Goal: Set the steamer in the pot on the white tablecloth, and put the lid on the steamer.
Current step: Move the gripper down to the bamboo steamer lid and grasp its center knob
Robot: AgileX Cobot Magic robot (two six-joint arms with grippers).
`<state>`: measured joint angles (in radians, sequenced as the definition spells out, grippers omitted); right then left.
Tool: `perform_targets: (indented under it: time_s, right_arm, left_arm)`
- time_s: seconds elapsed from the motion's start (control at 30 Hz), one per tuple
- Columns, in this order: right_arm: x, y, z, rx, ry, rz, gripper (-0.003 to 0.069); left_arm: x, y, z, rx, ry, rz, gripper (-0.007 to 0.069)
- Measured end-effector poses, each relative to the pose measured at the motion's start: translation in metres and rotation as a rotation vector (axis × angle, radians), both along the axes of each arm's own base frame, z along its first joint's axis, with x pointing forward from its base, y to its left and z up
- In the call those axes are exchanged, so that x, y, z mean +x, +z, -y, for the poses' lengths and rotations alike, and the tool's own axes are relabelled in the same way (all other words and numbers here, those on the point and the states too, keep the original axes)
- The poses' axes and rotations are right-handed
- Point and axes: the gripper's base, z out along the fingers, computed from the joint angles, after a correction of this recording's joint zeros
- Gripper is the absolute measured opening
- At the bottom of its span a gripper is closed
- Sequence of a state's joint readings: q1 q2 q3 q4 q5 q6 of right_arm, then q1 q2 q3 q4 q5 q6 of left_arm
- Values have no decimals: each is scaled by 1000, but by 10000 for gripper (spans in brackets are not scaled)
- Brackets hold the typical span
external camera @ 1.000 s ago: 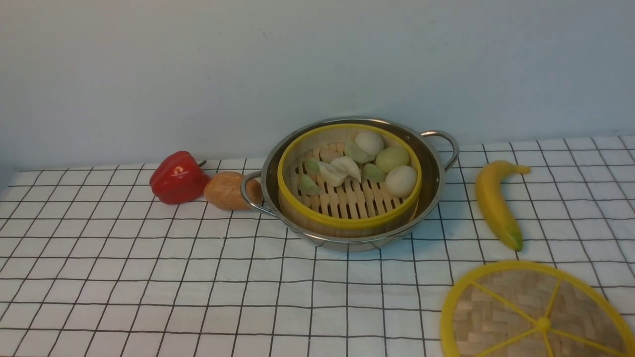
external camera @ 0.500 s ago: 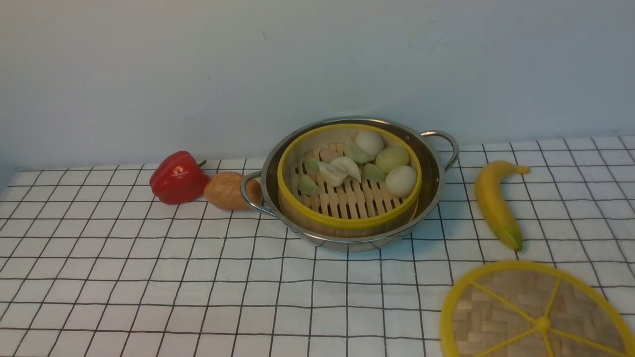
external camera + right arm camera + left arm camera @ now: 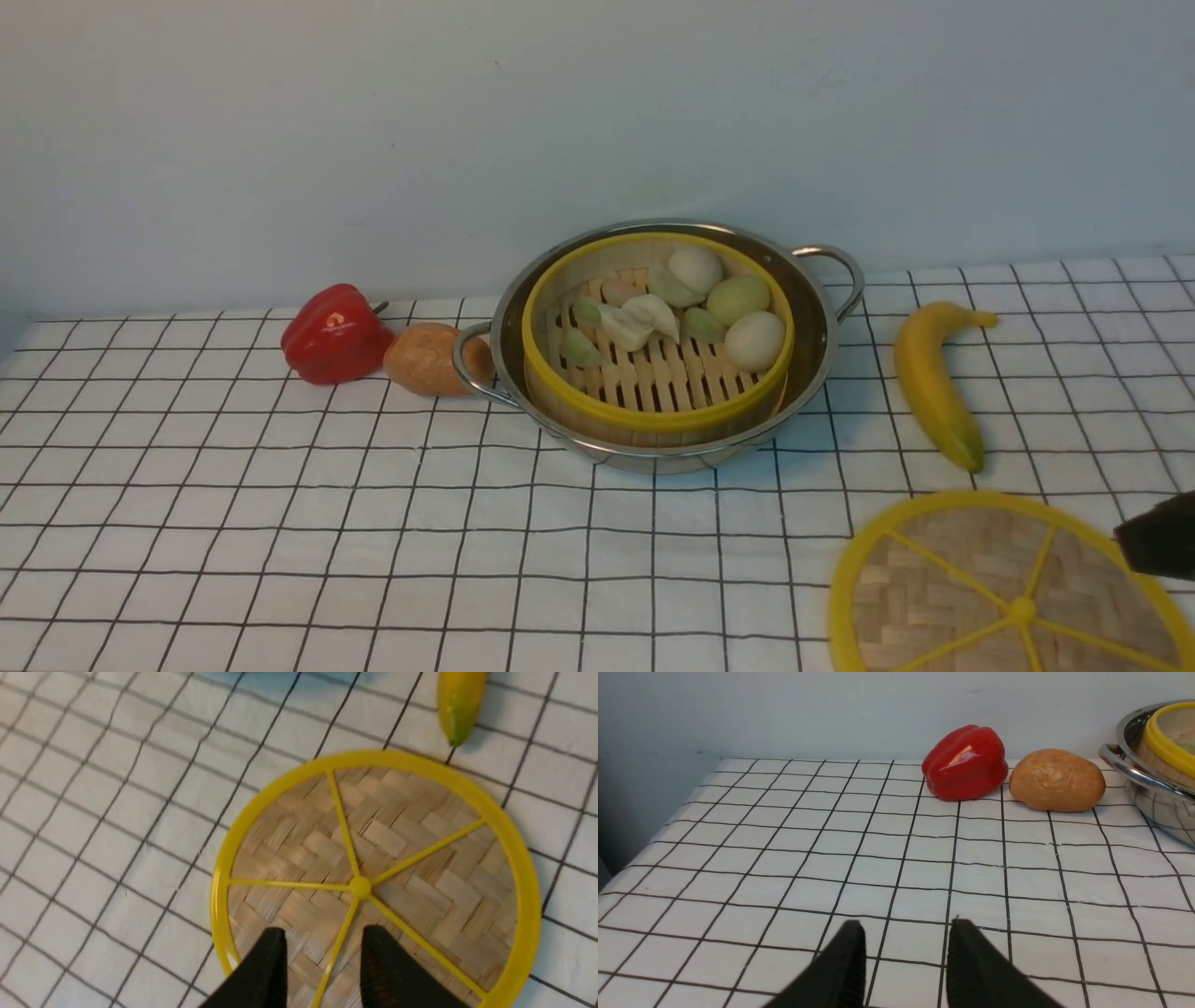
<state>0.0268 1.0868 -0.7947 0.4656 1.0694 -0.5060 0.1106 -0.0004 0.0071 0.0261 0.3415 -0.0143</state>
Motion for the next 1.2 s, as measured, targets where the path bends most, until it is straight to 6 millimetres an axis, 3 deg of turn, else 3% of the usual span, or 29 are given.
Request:
perform_targets:
  time_s: [0.07, 0.2, 0.43, 0.57, 0.8, 1.2]
  right_arm:
    - [10, -10, -7, -41, 46, -54, 243]
    - [22, -48, -34, -283, 147, -202, 243]
    - [36, -78, -54, -430, 156, -246, 243]
    - [50, -84, -61, -425, 150, -239, 243]
    - [73, -72, -70, -409, 143, -174, 243]
    - [79, -91, -70, -466, 153, -254, 243]
  left_arm:
    - [0, 0, 0, 0, 0, 0, 243]
    - [0, 0, 0, 1, 0, 0, 243]
    - [0, 0, 0, 3, 0, 1, 243]
    - [0, 0, 0, 3, 0, 1, 243]
    - [0, 0, 0, 3, 0, 1, 243]
    - [0, 0, 0, 3, 0, 1, 243]
